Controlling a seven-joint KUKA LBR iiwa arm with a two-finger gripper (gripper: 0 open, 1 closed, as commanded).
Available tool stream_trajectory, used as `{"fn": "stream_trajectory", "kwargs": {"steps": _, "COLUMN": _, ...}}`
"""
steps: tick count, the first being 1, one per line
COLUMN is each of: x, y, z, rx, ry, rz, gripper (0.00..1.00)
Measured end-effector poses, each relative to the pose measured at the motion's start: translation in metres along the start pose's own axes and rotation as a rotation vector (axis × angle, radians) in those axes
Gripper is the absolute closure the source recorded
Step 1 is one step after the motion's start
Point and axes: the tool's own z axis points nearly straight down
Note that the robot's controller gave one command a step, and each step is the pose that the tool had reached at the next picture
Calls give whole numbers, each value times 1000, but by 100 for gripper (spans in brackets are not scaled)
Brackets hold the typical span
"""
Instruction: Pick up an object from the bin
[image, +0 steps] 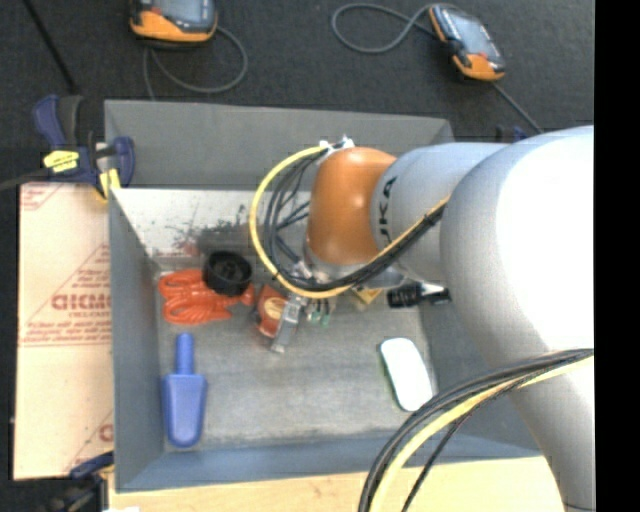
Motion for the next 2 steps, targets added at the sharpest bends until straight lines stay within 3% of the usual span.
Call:
{"fn": "stream_trajectory", "kwargs": {"steps": 1, "x": 11, "y": 6, "z": 2, "rx": 0, "ry": -6, "rz": -14, "gripper": 100}}
{"fn": "stream_trajectory", "kwargs": {"steps": 2, "x": -1, "y": 14, "z": -5, "rx": 0, "ry": -1, "rz": -10, "gripper": 100}}
